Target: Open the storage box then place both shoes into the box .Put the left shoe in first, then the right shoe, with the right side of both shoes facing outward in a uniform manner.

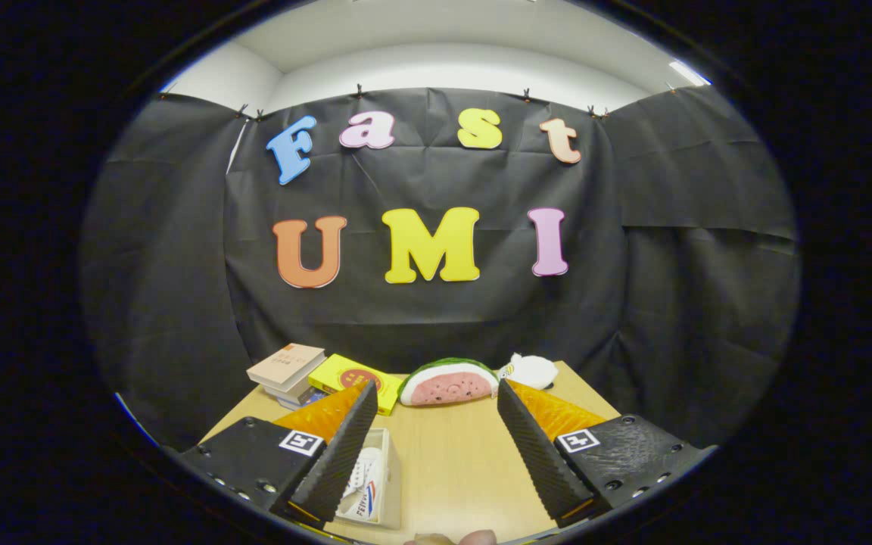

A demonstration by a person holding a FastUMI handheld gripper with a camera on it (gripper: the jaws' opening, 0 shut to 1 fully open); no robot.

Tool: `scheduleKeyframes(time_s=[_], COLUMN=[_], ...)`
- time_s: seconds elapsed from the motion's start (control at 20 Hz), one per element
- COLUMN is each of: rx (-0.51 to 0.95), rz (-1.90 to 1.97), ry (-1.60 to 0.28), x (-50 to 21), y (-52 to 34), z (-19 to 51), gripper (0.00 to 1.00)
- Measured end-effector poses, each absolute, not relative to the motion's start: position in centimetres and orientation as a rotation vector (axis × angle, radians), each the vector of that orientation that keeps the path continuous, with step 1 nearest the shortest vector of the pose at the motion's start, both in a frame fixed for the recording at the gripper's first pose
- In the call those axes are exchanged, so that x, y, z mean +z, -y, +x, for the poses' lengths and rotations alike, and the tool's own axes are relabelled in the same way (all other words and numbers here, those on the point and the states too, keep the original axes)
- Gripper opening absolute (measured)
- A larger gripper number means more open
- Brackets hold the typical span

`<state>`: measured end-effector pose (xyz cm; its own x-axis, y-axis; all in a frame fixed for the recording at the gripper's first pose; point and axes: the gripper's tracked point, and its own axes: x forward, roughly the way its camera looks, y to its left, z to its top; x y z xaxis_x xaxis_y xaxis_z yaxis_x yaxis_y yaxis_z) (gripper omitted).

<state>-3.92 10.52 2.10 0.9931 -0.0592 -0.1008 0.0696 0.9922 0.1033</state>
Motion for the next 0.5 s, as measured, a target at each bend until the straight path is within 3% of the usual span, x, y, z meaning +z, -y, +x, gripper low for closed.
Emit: scheduleKeyframes(time_s=[0.5], rx=[-0.063], rz=[0.12], ry=[-0.118], x=[1.0], y=[-10.8], z=[-4.2], gripper=[0.96])
